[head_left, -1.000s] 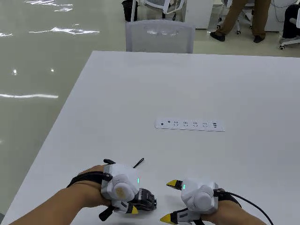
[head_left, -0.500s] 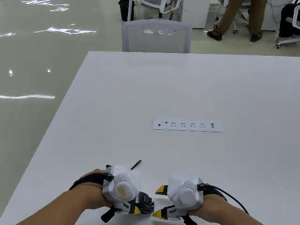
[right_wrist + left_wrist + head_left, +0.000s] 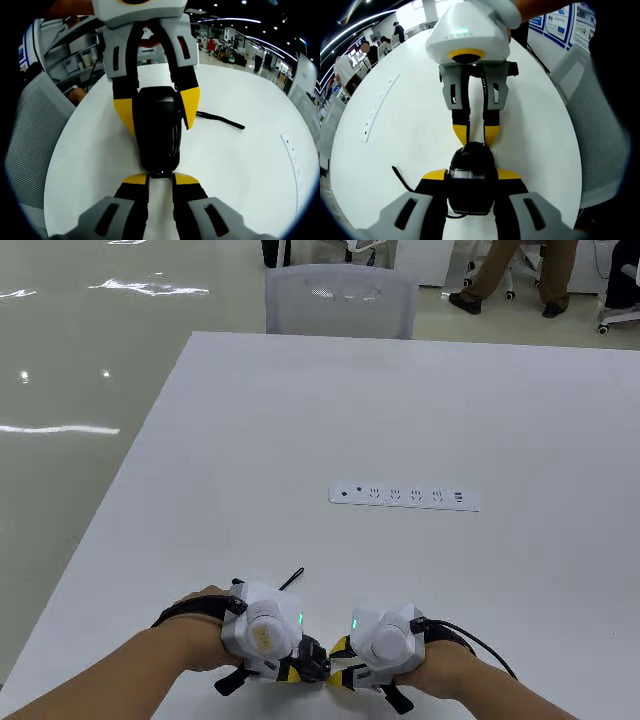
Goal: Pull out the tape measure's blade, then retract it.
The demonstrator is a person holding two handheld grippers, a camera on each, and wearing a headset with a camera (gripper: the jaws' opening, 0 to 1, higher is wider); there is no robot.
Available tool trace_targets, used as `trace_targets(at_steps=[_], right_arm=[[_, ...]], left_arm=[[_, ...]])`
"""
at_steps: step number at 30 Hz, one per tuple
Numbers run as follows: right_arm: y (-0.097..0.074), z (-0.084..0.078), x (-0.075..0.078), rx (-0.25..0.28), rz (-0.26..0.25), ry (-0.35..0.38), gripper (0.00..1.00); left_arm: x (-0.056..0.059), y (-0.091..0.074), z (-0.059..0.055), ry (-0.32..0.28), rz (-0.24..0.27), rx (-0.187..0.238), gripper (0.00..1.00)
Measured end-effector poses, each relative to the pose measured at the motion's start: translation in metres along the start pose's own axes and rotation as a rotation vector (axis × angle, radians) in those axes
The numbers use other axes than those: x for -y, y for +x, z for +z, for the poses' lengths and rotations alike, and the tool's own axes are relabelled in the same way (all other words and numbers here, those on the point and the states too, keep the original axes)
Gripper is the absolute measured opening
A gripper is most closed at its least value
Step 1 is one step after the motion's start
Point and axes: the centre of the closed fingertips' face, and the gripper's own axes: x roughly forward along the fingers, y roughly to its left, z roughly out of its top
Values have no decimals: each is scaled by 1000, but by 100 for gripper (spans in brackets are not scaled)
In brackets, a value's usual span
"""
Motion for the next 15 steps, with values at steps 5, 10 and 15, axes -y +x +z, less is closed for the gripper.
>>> trace_targets(at_steps=[5,10,15], right_arm=[[3,1,1,0,6,-13,17],[3,1,1,-10,11,-17,18],[5,2,1,-35,4,-2,18]], left_arm=[[1,0,1,17,1,-1,29],[2,0,1,26,11,-1,29],[2,1,0,32,17,-5,30]])
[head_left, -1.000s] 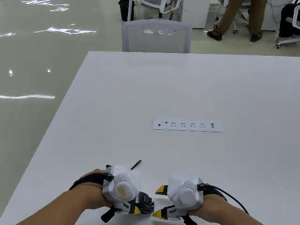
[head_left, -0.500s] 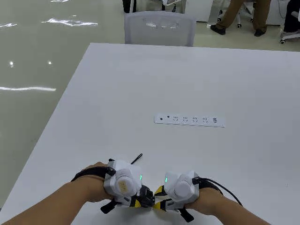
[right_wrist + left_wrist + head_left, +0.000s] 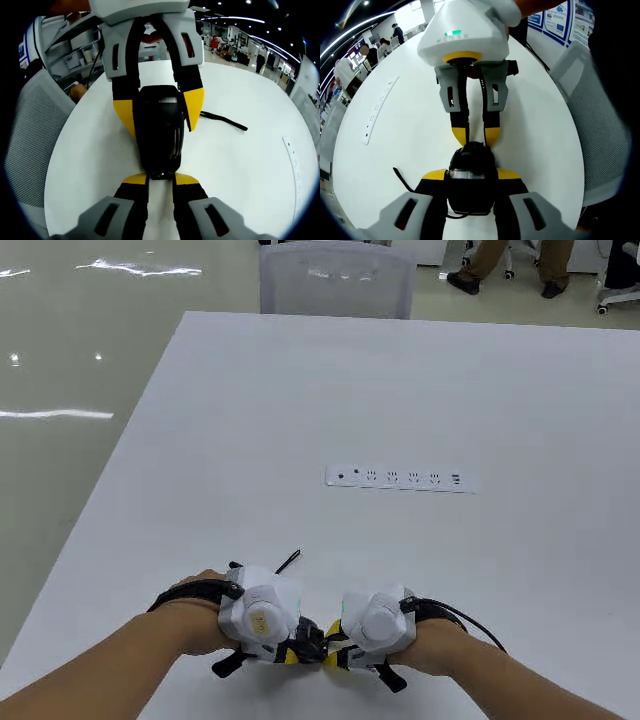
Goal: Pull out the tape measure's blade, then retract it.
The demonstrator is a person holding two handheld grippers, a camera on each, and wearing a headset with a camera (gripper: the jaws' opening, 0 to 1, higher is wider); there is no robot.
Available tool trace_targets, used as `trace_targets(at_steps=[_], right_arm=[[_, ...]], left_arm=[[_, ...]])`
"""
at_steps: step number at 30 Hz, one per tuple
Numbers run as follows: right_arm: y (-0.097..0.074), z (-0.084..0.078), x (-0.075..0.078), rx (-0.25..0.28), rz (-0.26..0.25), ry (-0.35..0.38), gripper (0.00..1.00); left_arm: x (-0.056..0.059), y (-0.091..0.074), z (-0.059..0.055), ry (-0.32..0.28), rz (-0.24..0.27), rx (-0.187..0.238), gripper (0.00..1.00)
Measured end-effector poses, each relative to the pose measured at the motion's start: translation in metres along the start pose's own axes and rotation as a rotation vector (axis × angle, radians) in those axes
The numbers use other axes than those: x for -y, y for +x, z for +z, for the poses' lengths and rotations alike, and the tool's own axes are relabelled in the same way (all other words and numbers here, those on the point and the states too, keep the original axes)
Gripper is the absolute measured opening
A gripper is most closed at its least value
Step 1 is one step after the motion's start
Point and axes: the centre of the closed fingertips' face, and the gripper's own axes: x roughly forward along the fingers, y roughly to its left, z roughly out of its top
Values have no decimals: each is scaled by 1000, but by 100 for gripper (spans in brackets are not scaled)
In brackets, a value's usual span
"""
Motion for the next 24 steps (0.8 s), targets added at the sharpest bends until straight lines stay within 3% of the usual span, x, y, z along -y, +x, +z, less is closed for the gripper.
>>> trace_targets(at_steps=[7,24], right_arm=[[-1,0,-3,-47,-8,-26,14],[-3,-4,2,-80,-12,-28,11]], left_arm=[[0,2,-3,6,-2,-7,30],[-2,4,-2,1,-3,-17,29]])
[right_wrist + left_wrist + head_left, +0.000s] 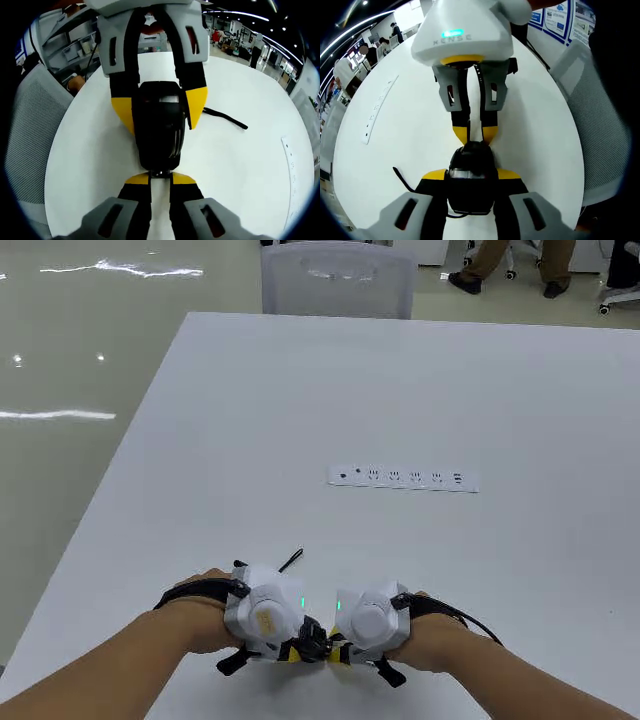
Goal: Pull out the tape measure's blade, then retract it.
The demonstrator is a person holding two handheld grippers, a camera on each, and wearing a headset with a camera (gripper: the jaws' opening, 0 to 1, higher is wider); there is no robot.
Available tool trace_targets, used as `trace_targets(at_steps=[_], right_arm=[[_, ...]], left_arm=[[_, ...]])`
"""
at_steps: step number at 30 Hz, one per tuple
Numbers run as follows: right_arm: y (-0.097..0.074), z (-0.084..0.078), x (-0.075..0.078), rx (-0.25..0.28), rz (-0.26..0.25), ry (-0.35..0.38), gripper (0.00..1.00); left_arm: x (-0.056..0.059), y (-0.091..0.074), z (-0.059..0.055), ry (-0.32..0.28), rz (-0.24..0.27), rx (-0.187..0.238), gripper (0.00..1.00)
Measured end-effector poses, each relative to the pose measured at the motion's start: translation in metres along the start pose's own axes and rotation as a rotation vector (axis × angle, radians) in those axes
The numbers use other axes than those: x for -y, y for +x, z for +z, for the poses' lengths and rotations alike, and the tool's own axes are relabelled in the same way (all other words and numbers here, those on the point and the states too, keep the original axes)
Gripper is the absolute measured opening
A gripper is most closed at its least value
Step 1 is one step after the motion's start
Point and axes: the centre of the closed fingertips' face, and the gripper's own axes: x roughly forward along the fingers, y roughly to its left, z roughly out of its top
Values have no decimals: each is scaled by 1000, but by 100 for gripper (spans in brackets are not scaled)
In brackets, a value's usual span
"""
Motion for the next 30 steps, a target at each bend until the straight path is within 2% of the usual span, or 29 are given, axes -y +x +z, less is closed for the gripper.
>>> trace_targets(at_steps=[14,22,30], right_arm=[[-9,-6,-2,-26,7,8,10],[-11,-17,0,-37,3,4,9],[-15,-20,-1,-48,4,-2,9]], left_arm=[[-1,0,1,1,2,0,29],[-1,0,1,-5,10,-2,29],[0,0,1,-2,8,-1,29]])
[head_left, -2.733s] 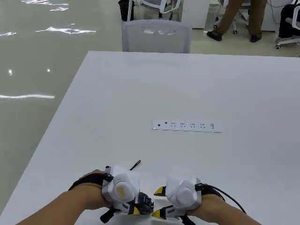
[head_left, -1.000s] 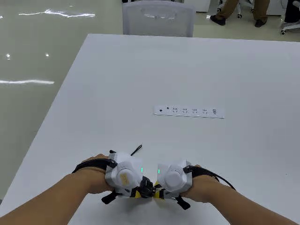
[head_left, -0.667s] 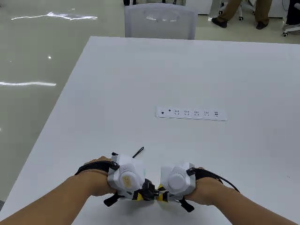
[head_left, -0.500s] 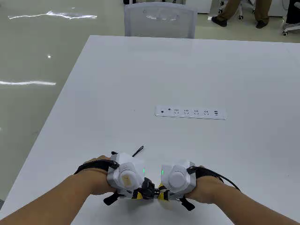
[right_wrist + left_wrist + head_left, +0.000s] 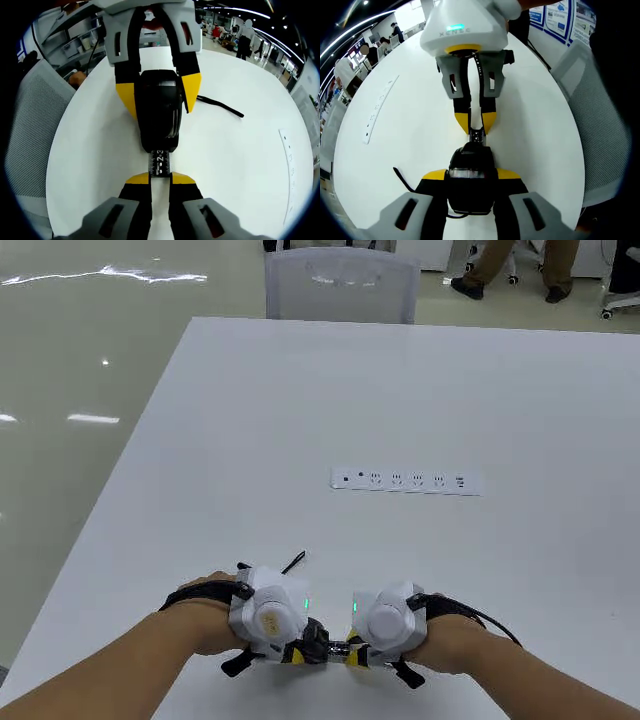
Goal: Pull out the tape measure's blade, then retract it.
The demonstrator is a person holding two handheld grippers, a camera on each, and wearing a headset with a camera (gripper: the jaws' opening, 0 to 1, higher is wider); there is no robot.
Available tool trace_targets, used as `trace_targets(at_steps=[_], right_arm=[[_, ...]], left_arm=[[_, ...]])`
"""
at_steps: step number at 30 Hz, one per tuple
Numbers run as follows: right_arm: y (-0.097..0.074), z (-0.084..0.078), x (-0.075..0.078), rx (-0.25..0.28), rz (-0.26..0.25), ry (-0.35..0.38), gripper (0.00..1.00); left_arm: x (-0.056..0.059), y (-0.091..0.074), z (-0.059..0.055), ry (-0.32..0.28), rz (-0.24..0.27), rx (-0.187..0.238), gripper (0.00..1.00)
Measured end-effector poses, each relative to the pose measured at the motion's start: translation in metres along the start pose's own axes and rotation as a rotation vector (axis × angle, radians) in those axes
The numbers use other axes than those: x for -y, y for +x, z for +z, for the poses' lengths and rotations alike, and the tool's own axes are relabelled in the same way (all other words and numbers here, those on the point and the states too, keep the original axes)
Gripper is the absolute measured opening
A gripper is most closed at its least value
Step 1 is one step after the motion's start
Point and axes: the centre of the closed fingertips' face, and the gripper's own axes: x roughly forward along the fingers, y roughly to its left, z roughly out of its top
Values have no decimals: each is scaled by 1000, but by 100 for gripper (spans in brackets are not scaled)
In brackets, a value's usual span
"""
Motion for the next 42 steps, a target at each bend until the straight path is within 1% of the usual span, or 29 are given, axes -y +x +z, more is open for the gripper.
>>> trace_targets(at_steps=[8,15,18,24,27,32,42], right_arm=[[-5,-3,0,-5,-2,3,10],[-4,-8,3,-10,0,-4,10],[-5,-9,3,-8,0,6,10],[-3,-16,5,-18,-1,1,10],[-4,-16,3,-17,0,4,10],[-8,-19,1,-30,1,-1,10],[-14,-32,1,-42,-6,16,10]], left_arm=[[0,0,0,-8,-3,2,29],[-1,2,-2,-9,-4,5,29],[-1,3,-3,-8,-3,5,29],[0,3,-1,-11,0,9,29],[0,3,0,-11,0,11,29],[-1,5,-2,-9,2,14,29],[0,2,1,-11,3,14,29]])
